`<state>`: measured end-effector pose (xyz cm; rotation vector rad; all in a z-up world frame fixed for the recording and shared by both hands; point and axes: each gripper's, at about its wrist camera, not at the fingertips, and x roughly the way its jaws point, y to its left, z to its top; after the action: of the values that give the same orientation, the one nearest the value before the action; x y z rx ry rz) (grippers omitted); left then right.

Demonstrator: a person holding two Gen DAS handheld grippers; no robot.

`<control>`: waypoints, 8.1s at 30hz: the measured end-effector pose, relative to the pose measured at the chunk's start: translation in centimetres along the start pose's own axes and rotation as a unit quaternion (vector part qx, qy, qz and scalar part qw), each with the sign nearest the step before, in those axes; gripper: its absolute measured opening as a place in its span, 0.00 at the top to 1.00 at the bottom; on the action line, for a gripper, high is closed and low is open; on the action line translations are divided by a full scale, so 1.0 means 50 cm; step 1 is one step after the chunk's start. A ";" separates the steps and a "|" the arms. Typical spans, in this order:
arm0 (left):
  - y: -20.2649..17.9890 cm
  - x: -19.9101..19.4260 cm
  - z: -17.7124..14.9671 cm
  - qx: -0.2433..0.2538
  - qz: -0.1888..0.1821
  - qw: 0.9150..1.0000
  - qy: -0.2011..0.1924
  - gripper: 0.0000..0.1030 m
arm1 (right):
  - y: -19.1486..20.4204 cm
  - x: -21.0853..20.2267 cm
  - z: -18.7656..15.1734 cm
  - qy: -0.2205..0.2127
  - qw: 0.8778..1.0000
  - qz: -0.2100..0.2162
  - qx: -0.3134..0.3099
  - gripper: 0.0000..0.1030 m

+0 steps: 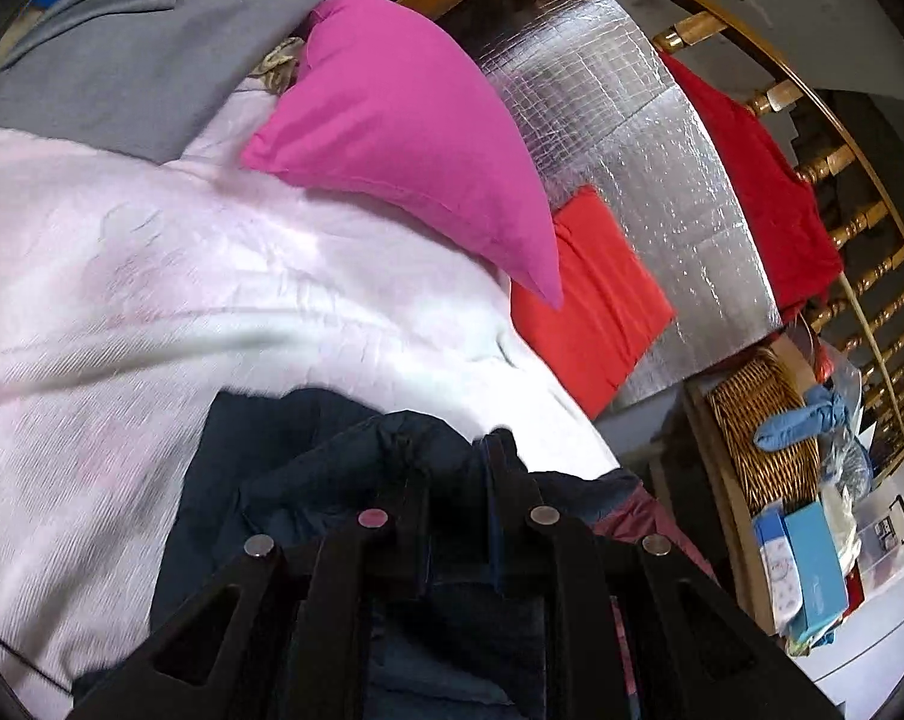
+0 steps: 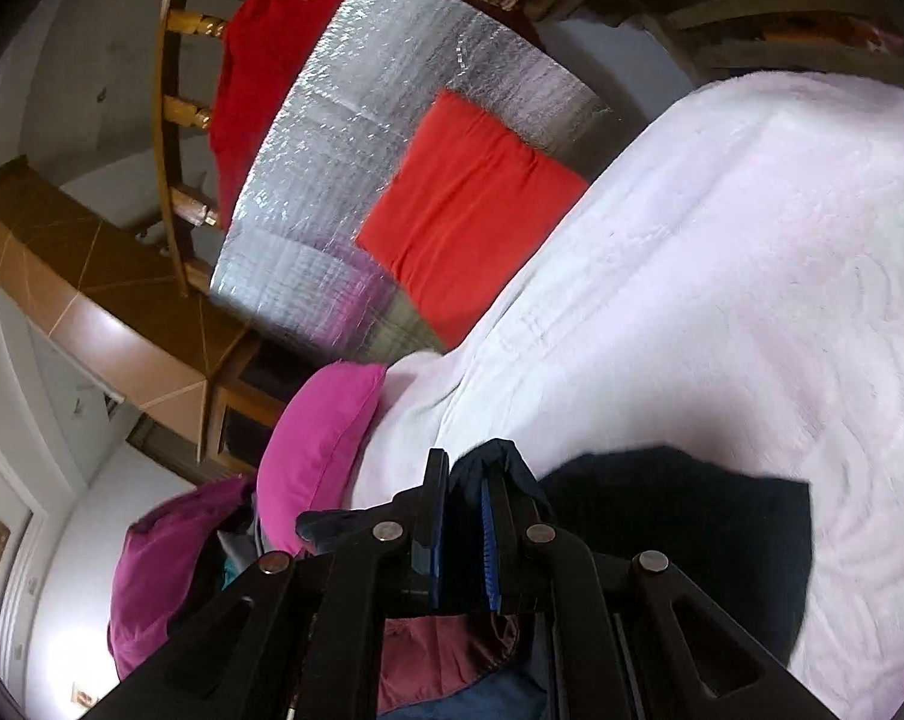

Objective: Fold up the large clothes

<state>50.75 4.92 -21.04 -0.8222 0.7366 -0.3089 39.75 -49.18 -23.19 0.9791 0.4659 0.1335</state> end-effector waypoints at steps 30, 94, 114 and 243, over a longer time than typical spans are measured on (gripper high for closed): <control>0.035 -0.074 -0.066 -0.036 0.146 0.989 0.005 0.10 | 0.056 -0.036 -0.037 0.009 0.999 -0.040 -0.033 0.25; 0.124 -0.245 -0.167 -0.010 0.196 0.980 0.031 0.26 | -0.048 -0.223 -0.072 0.037 0.985 -0.169 0.015 0.25; 0.111 -0.156 -0.173 0.035 0.162 0.981 0.104 0.36 | -0.067 -0.040 -0.111 0.124 0.984 -0.124 0.013 0.52; 0.112 -0.039 -0.145 -0.012 0.075 0.988 0.136 0.10 | -0.097 0.024 -0.090 0.185 0.980 -0.065 0.016 0.16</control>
<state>44.12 5.60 -27.64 -0.7506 1.0539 -0.2798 38.36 -48.03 -29.67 0.9537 0.8745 0.1914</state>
